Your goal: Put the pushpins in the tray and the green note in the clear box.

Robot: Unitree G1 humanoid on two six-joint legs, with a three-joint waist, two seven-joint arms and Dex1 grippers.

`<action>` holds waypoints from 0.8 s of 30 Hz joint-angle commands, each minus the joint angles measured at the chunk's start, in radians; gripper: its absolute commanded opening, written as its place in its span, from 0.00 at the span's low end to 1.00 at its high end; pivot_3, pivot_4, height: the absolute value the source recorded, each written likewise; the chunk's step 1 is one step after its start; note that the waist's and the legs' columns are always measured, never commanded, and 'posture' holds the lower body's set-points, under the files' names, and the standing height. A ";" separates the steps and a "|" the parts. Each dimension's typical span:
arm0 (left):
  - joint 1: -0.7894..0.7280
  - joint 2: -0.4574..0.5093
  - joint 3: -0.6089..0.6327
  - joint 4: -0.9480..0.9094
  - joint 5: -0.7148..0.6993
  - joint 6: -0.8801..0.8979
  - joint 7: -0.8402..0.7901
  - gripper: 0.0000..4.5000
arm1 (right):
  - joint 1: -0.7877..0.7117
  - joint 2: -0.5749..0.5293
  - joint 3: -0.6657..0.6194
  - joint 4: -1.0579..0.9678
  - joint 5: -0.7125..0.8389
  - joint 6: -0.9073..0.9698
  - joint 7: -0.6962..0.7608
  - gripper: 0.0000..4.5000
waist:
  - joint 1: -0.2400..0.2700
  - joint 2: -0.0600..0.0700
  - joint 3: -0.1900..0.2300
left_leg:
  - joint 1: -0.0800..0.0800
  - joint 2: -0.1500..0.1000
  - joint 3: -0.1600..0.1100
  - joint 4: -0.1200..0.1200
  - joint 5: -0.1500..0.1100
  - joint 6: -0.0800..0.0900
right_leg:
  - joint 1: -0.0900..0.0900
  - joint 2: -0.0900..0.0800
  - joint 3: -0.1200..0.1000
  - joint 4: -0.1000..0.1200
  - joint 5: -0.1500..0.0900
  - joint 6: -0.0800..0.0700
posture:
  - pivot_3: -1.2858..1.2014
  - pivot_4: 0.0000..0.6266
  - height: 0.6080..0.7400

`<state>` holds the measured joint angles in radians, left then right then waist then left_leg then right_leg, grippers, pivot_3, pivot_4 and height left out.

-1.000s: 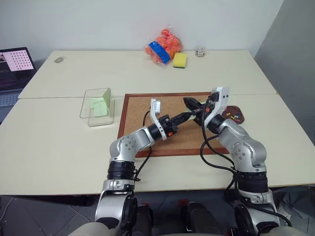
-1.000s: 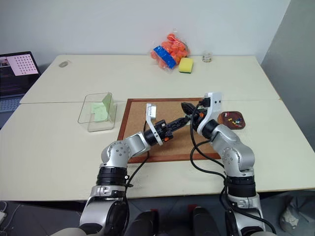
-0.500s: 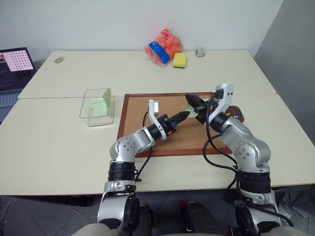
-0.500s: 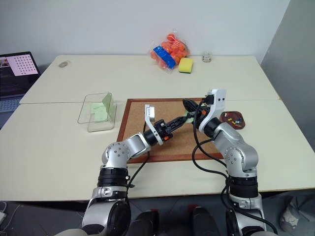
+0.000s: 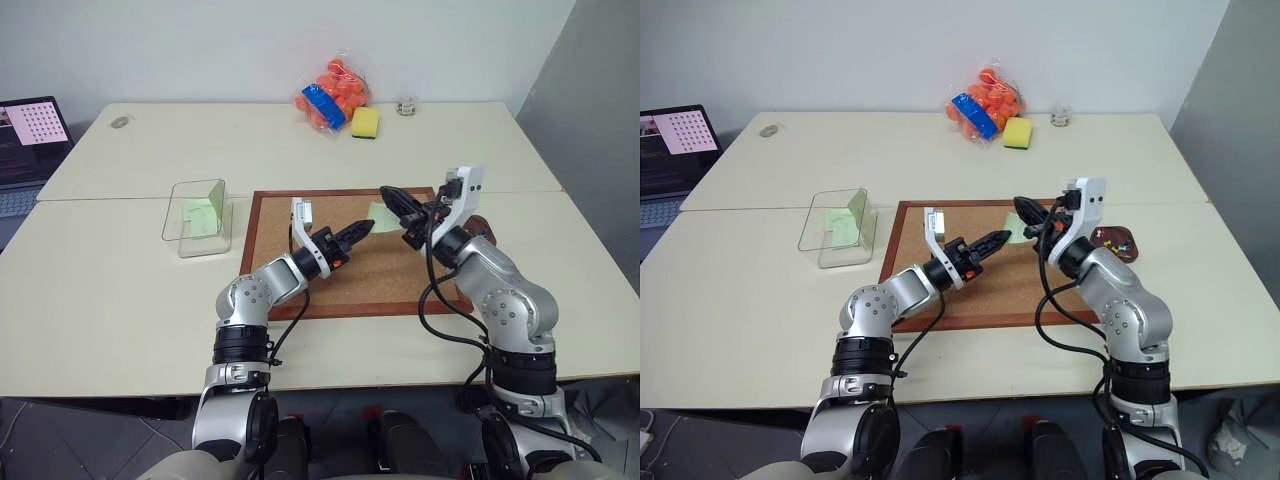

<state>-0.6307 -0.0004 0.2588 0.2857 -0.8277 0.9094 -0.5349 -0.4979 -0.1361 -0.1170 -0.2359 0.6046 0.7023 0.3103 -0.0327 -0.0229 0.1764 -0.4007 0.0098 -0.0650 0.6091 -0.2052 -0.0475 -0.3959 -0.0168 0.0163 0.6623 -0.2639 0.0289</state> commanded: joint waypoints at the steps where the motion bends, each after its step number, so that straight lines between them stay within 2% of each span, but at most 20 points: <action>1: -0.012 0.003 -0.008 0.015 0.003 -0.009 -0.005 0.01 | -0.009 -0.007 -0.013 -0.048 0.020 -0.009 -0.007 0.00 | 0.000 0.000 0.000 | 0.000 0.000 0.000 0.000 0.000 0.000 | 0.000 0.000 0.000 0.000 0.000 0.000 | 0.52 0.24 1.00; 7: -0.022 0.035 -0.032 0.018 0.037 -0.051 -0.035 0.01 | -0.005 -0.031 -0.039 -0.063 0.008 -0.014 -0.034 0.00 | 0.000 0.000 0.000 | 0.000 0.000 0.000 0.000 0.000 0.000 | 0.000 0.000 0.000 0.000 0.000 0.000 | 0.52 0.24 1.00; 9: -0.017 0.067 -0.079 0.001 0.090 -0.102 -0.074 0.01 | 0.015 -0.071 -0.045 -0.052 -0.057 -0.045 -0.062 0.00 | 0.001 0.000 0.000 | 0.000 0.000 0.000 0.000 0.000 0.000 | 0.000 0.000 0.000 0.000 0.000 0.000 | 0.52 0.24 1.00; 14: 0.008 0.166 -0.327 -0.130 0.293 -0.306 -0.242 0.01 | 0.060 -0.147 -0.065 0.016 -0.206 -0.110 -0.151 0.00 | 0.004 0.000 0.000 | -0.001 0.000 0.001 -0.001 0.000 0.000 | 0.000 0.000 0.001 -0.001 0.000 0.000 | 0.52 0.24 1.00; 18: 0.004 0.226 -0.473 -0.144 0.454 -0.506 -0.345 0.01 | 0.056 -0.175 -0.095 0.112 -0.274 -0.124 -0.206 0.00 | 0.005 0.000 0.000 | -0.001 -0.001 0.002 -0.001 0.000 0.000 | -0.001 -0.001 0.002 -0.001 0.000 0.000 | 0.52 0.24 1.00; 24: -0.032 0.242 -0.554 -0.070 0.605 -0.719 -0.384 0.01 | 0.004 -0.172 -0.137 0.257 -0.272 -0.125 -0.216 0.00 | -0.001 0.000 0.000 | -0.001 0.000 0.005 -0.001 0.000 0.000 | -0.004 0.000 0.004 0.000 0.000 0.000 | 0.52 0.24 1.00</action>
<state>-0.6308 0.2416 -0.2752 0.2032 -0.2709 0.2710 -0.9087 -0.4459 -0.3063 -0.2248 0.0006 0.3307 0.5985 0.0991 -0.0335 -0.0230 0.1768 -0.4021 0.0101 -0.0594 0.6081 -0.2052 -0.0475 -0.4003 -0.0168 0.0212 0.6627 -0.2639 0.0288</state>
